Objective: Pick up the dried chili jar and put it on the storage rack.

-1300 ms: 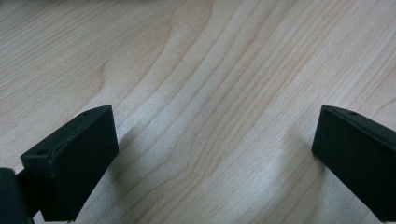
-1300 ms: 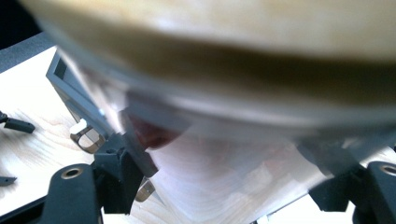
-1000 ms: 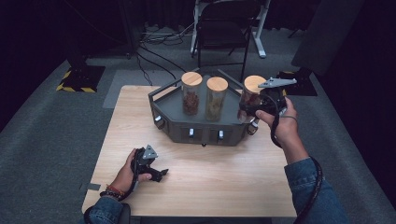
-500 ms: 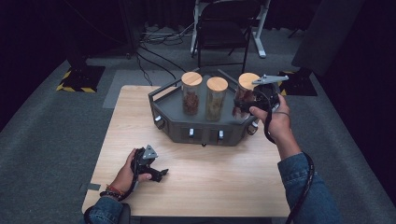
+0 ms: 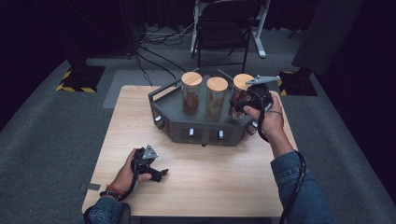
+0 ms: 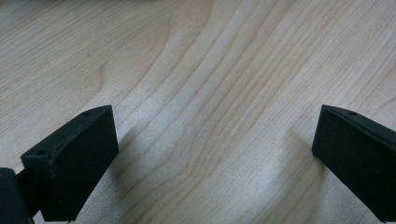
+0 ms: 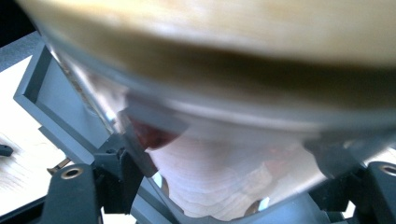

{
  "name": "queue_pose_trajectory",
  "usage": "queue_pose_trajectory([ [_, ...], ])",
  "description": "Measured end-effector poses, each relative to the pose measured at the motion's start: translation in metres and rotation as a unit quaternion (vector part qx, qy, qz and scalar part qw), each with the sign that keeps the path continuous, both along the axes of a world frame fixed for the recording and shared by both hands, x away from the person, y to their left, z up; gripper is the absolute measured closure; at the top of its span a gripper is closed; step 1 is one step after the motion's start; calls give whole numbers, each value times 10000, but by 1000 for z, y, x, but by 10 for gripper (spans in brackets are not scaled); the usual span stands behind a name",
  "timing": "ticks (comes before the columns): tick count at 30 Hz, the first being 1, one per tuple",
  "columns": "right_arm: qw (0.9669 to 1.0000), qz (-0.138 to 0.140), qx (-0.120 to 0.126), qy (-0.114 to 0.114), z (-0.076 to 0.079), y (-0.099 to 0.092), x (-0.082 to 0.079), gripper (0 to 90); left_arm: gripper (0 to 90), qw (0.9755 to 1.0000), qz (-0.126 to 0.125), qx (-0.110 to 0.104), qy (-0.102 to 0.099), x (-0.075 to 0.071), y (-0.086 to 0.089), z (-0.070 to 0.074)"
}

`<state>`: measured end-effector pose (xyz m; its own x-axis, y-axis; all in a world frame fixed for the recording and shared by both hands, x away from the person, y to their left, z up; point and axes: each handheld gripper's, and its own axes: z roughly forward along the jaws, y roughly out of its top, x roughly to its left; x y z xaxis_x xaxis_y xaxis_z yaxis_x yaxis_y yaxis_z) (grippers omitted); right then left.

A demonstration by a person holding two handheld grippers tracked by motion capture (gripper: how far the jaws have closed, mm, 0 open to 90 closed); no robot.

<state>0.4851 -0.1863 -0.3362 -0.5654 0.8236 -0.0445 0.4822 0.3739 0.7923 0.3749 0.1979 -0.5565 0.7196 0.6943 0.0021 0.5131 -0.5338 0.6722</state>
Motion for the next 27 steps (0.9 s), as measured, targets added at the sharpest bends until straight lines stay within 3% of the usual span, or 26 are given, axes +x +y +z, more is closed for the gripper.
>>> queue_pose_trajectory([
  [27, 9994, -98, 69, 319, -24, -3, 16, 258, 0, 10000, -1, -2, 0, 0, 0, 0],
])
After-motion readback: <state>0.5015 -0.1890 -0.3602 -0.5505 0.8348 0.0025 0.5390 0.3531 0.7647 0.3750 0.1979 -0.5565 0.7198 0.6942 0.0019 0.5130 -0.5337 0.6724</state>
